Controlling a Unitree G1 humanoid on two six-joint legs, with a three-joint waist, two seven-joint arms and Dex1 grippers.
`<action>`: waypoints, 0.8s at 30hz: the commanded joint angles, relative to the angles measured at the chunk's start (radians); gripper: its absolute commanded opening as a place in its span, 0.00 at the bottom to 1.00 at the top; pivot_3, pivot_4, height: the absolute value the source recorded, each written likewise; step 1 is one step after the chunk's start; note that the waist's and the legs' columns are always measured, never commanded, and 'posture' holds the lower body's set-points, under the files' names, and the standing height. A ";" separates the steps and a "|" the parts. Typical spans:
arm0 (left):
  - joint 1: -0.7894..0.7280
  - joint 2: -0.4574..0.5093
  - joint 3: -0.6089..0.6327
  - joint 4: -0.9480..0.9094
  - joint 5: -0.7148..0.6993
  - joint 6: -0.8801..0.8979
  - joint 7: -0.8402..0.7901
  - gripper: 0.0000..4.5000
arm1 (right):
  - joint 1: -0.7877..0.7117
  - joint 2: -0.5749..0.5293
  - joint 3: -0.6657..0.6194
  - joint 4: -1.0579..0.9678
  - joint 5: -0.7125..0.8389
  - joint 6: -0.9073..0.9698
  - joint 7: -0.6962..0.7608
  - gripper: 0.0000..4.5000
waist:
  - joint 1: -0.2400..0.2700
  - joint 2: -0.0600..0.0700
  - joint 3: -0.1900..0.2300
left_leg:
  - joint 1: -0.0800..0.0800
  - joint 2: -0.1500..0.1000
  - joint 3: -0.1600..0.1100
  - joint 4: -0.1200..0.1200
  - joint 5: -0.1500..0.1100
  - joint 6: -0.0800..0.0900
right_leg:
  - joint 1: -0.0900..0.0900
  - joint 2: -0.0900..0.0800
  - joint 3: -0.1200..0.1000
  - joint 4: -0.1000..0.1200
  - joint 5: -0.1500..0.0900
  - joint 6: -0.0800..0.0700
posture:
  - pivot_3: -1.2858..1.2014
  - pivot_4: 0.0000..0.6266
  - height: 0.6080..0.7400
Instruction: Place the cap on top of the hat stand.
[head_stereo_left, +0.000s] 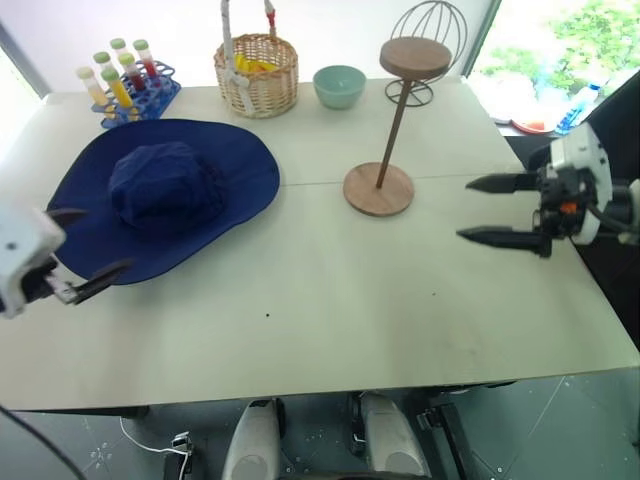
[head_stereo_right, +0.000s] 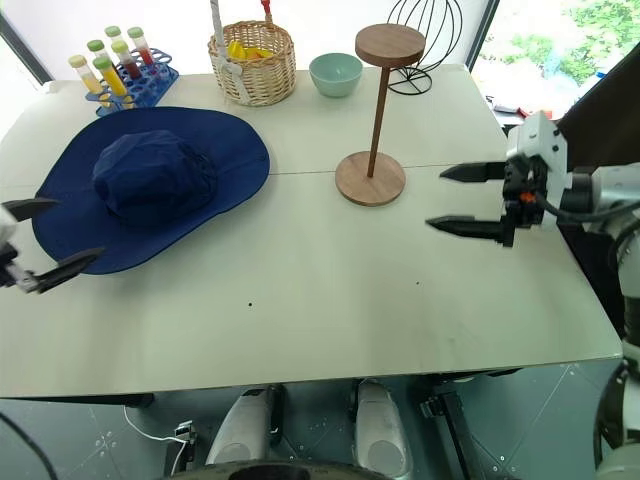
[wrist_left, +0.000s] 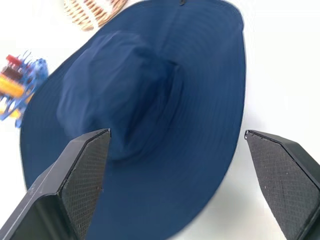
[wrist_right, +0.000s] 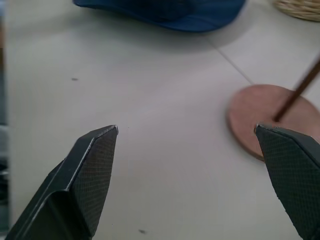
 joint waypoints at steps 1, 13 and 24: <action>-0.077 0.029 -0.138 -0.028 0.075 -0.007 0.066 1.00 | 0.023 -0.032 -0.092 -0.188 0.137 0.113 -0.043 0.99 | -0.001 0.000 0.000 | 0.001 0.000 0.000 0.001 0.000 0.000 | 0.000 0.000 0.000 0.000 0.000 0.001 | 0.52 0.24 0.96; -0.377 -0.063 -0.625 -0.027 0.278 0.167 0.266 1.00 | 0.044 -0.025 -0.160 -0.366 0.315 0.273 -0.265 0.99 | 0.019 -0.001 0.000 | -0.001 0.000 0.000 0.008 0.000 0.000 | 0.003 0.001 0.001 0.000 0.003 0.003 | 0.52 0.24 0.96; -0.499 -0.148 -0.830 0.167 0.457 0.072 0.284 1.00 | 0.038 -0.030 -0.176 -0.421 0.444 0.317 -0.396 0.99 | 0.025 -0.001 -0.001 | -0.004 0.000 -0.001 0.012 0.000 0.000 | 0.004 0.000 0.001 -0.001 0.003 0.004 | 0.52 0.24 0.96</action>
